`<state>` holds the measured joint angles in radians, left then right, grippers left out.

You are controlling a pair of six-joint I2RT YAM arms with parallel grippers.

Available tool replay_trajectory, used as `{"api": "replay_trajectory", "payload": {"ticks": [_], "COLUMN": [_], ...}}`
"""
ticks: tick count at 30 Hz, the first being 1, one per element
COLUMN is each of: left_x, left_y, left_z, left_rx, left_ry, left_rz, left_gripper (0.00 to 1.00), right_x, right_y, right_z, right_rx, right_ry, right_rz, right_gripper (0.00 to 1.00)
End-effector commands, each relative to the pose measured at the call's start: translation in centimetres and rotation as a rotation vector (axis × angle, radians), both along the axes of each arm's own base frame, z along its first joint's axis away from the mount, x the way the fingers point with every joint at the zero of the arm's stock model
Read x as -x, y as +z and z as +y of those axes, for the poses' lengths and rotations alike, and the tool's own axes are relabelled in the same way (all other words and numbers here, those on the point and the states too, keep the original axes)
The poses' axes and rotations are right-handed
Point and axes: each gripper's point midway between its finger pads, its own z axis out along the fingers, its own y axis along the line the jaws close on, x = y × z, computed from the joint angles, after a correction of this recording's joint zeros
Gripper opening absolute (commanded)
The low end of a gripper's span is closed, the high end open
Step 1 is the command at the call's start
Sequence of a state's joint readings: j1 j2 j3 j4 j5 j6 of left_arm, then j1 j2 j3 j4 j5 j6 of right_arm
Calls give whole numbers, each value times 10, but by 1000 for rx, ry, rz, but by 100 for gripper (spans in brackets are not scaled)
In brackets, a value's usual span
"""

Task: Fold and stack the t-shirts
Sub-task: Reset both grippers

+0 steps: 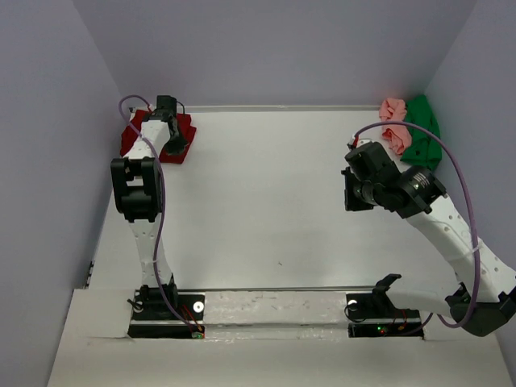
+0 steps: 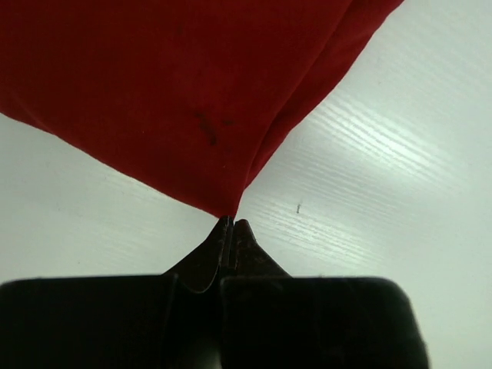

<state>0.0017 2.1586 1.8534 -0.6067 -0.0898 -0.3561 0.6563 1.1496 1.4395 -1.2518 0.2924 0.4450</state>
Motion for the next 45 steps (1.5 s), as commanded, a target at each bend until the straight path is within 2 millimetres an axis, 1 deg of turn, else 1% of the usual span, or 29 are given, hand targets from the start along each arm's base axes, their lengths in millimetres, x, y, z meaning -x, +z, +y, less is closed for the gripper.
{"api": "replay_trajectory", "payload": {"ticks": [1, 2, 3, 7, 10, 13, 14, 17, 19, 20, 21, 22, 23, 24, 25, 26, 27, 28, 32, 33, 35, 38, 41, 42, 43, 44, 45], "left_x": [13, 18, 21, 29, 33, 30, 31, 29, 28, 24, 23, 18, 17, 16, 14, 9, 8, 8, -2, -3, -5, -7, -1, 0, 2, 9, 12], "left_y": [7, 0, -4, -13, -19, -26, -31, -39, -47, -46, -52, -50, -51, -58, -59, -56, -62, -64, -63, -67, -68, -65, -63, -56, -52, -56, -44], "left_z": [4, 7, -4, -3, -1, -1, -1, -2, -3, -3, -4, -3, -3, -4, -4, -4, -5, -5, -8, -8, -8, -10, -18, -22, -33, -38, -45], "left_rx": [2, -11, -39, -71, -84, -81, -82, -83, -77, -74, -74, -75, -76, -74, -72, -72, -71, -68, -57, -57, -51, -44, -42, -38, -26, -22, -13], "left_ry": [45, 54, 43, 49, 53, 49, 49, 49, 48, 45, 48, 51, 49, 51, 51, 52, 51, 51, 43, 44, 40, 39, 30, 26, -4, -17, -25], "left_rz": [14, 44, 58, 89, 101, 110, 123, 133, 152, 146, 157, 147, 154, 166, 167, 155, 166, 170, 158, 164, 161, 155, 160, 144, 136, 149, 130], "left_gripper": [0, 0, 0, 0, 0, 0, 0, 0, 0, 0, 0, 0, 0, 0, 0, 0, 0, 0, 0, 0, 0, 0, 0, 0, 0, 0, 0], "right_x": [-3, -3, -2, -1, -2, -2, -1, -1, 1, 1, 3, 3, 4, 4, 5, 5, 6, 6, 7, 7, 6, 5, 3, 2, 1, 0, -2], "right_y": [7, 8, 9, 13, 11, 8, 8, 7, 6, 7, 6, 5, 5, 5, 5, 5, 5, 6, 6, 6, 7, 7, 4, 2, 2, 0, 1], "right_z": [5, 3, 3, 0, 1, 4, 4, 3, 1, 1, 0, -1, -3, -4, -4, -5, -6, -6, -7, -6, -6, -5, -2, 0, 1, 3, 5], "right_rx": [-34, -31, -30, -28, -31, -40, -40, -38, -35, -34, -32, -29, -28, -25, -24, -23, -17, -19, -15, -17, -17, -12, -16, -15, -16, -17, -19], "right_ry": [3, 0, -1, -4, -4, -1, -3, -10, -14, -17, -20, -24, -27, -30, -30, -32, -36, -36, -36, -35, -35, -34, -26, -20, -17, -12, -6], "right_rz": [-45, -48, -49, -61, -58, -45, -42, -40, -35, -37, -33, -31, -32, -31, -30, -29, -27, -29, -21, -21, -25, -20, -16, -16, -15, -9, -15], "right_gripper": [0, 0, 0, 0, 0, 0, 0, 0, 0, 0, 0, 0, 0, 0, 0, 0, 0, 0, 0, 0, 0, 0, 0, 0, 0, 0, 0]}}
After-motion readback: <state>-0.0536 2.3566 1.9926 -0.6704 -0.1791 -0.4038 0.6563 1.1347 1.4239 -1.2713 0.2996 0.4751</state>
